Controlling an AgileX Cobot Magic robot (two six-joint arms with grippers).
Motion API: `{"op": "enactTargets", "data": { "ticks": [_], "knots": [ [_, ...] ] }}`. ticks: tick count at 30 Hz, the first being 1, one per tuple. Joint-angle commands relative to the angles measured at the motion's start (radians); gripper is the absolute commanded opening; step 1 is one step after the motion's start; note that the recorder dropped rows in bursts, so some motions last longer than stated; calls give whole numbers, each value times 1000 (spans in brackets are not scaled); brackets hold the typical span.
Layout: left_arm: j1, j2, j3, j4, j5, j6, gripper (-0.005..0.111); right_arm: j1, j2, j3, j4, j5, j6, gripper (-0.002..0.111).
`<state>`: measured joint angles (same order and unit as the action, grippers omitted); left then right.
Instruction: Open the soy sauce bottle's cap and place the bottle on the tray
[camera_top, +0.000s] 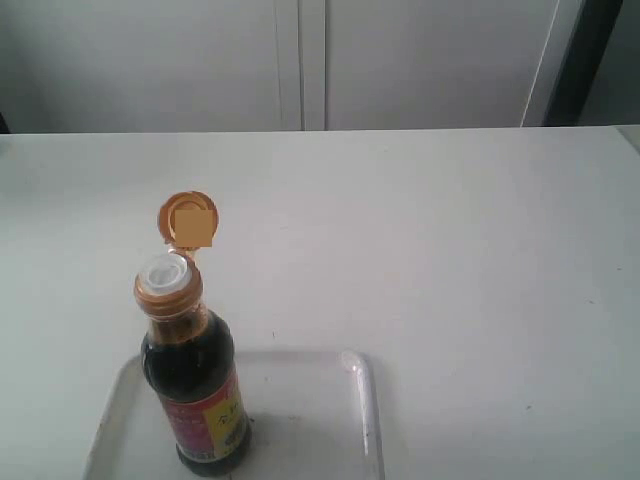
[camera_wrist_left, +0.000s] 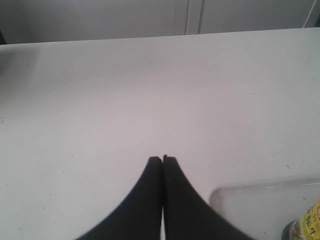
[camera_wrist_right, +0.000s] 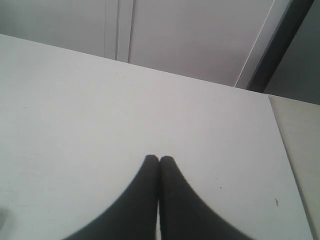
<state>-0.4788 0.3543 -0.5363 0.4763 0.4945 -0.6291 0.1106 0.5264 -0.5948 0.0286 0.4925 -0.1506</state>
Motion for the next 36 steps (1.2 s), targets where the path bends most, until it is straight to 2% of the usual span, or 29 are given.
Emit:
{"op": "enactTargets", "data": {
  "ticks": [1,6,10,15,25,36],
  "knots": [
    [0,-6,17,-75,-8,129,0,-3,-6,7,4,-7,-2,0],
    [6,-6,74,-244,-146,420,0,-3,-6,7,4,-7,-10,0],
    [61,-6,118,-381,-207,599,0,-3,-6,7,4,-7,-10,0],
    [167,-6,177,-409,-287,598,0,-3,-6,7,4,-7,-10,0],
    [324,-6,272,-450,-312,577,0,-3,-6,7,2,-7,-10,0],
    [417,-190,367,-462,-277,587,0,-3,-6,7,2,-7,-10,0]
  ]
}}
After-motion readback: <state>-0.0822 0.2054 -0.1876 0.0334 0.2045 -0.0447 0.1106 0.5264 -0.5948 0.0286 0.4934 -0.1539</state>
